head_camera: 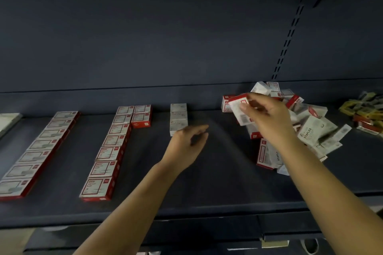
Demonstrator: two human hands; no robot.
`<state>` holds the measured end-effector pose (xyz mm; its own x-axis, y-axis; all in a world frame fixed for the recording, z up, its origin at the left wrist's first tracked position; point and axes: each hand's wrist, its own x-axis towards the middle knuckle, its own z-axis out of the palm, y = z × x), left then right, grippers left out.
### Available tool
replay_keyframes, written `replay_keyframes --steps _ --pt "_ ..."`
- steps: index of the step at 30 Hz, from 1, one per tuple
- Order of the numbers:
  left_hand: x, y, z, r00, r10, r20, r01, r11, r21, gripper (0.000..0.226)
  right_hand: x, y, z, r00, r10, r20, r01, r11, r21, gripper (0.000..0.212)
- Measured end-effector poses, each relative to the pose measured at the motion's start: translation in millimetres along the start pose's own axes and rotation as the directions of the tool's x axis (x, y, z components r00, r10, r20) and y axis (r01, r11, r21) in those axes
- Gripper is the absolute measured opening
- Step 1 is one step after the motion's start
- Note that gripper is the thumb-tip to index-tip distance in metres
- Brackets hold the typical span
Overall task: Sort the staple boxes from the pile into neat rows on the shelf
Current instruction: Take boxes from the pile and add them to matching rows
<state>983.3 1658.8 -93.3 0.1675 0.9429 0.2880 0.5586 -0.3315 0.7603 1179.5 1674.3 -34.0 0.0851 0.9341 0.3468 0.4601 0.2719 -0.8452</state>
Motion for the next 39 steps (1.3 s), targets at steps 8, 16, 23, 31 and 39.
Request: replay_keyframes --steps 8,16,23,31,39 --pt "-26 13 -32 0.947 -0.244 0.207 0.318 0.647 -0.693 0.021 -32 -24 34 0.811 0.214 0.544 -0.363 0.914 0.182 0.022" --pt "-38 9 -37 0.897 -0.387 0.213 0.38 0.429 -0.819 0.023 -41 -21 39 0.838 0.228 0.496 -0.433 0.831 0.348 0.037" --pt "-41 15 -22 0.879 -0.435 0.198 0.346 0.293 -0.891 0.027 -53 -9 36 0.903 0.249 0.35 -0.391 0.813 0.431 0.013" --pt "-41 24 -7 0.894 -0.444 0.056 0.234 0.358 -0.904 0.024 -55 5 48 0.995 -0.082 0.063 0.083 0.997 -0.003 0.016" --pt "-46 27 -2 0.942 -0.015 -0.336 -0.043 0.986 -0.164 0.038 -62 -28 59 0.986 0.011 0.165 -0.046 0.976 0.211 0.035"
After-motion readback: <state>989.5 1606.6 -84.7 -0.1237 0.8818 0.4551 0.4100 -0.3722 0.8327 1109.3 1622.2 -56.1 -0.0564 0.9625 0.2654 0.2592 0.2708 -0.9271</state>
